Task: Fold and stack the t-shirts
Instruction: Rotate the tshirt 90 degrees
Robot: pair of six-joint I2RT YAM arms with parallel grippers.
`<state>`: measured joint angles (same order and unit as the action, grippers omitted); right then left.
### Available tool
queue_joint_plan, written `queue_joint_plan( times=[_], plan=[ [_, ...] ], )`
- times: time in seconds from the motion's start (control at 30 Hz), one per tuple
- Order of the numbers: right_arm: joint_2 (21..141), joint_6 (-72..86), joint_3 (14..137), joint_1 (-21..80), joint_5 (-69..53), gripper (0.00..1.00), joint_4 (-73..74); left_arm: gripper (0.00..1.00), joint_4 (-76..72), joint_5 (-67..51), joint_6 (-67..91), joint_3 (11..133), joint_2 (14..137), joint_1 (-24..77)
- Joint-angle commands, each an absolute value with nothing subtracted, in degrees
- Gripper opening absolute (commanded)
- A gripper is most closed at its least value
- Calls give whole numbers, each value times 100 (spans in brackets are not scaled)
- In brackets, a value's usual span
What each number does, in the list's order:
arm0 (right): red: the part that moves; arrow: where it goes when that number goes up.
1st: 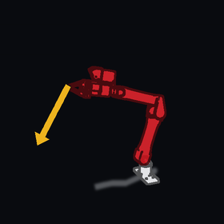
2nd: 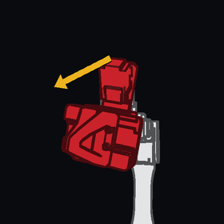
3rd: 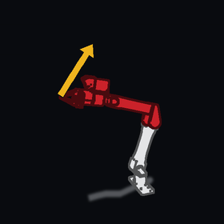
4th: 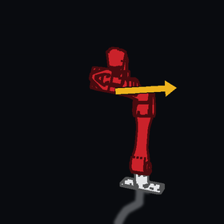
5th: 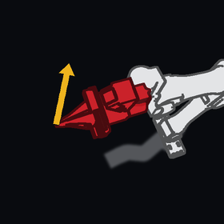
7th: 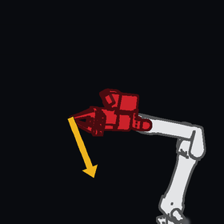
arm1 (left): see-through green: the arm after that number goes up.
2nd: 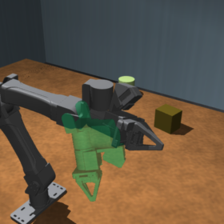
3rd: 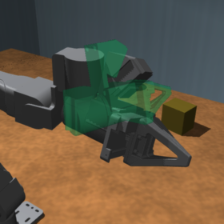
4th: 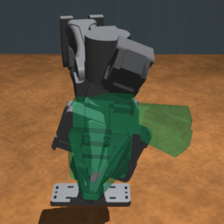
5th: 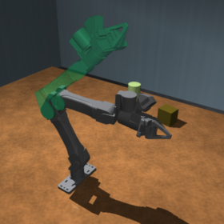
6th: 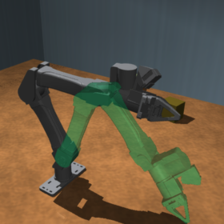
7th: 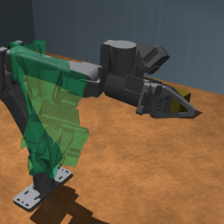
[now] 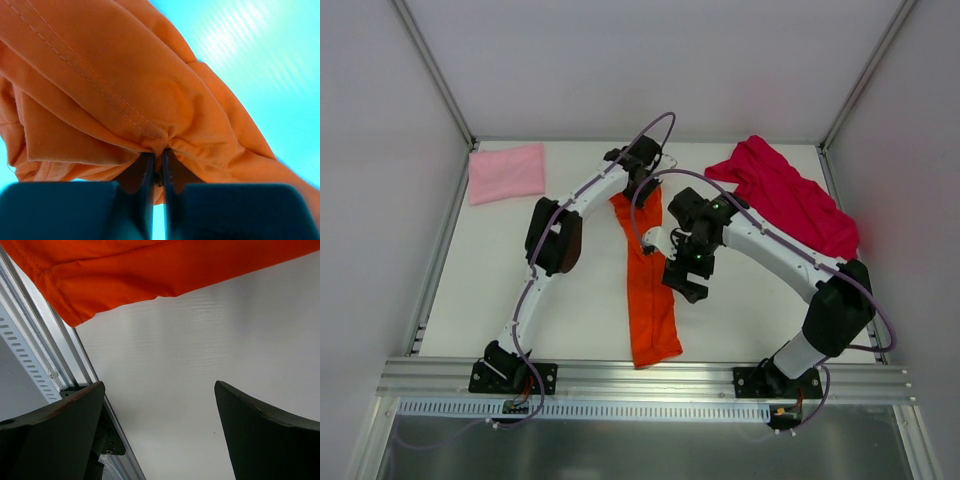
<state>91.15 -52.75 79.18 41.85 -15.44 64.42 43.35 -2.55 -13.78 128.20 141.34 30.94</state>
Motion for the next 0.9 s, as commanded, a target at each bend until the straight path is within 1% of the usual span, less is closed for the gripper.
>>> queue_joint_plan(
  times=[0.0,0.03,0.07,0.1,0.13,0.27,0.5,0.67,0.73,0.87],
  plan=[
    [9184,-5353,7831,4280,-1608,98,6654,5,4430,-291,-1468,13069,14080,3120],
    [9185,-5326,7805,4289,-1582,98,6592,22,4369,-107,-1476,13052,14080,3120],
    [9158,-5317,7805,4280,-1573,98,6505,32,4325,-36,-1477,13043,14063,3111],
    [9141,-5309,7805,4280,-1556,98,6478,69,4272,0,-1494,13026,14045,3111],
    [9132,-5274,7796,4289,-1503,98,6399,98,4176,226,-1503,12982,13984,3111],
    [9027,-5238,7656,4280,-1389,98,6249,99,3745,553,-1625,12683,13641,3103],
    [8956,-5151,7269,4280,-915,100,5810,99,3647,685,-1775,12613,12737,3094],
    [8833,-5107,7154,4280,-545,100,5502,99,3217,729,-1846,11849,11576,3006],
    [8789,-5098,7233,4271,-597,100,5589,99,3252,747,-1793,11707,11418,2962],
    [8684,-5124,7409,4315,-1036,100,5958,99,3357,878,-1784,11540,11645,2892]
  ],
)
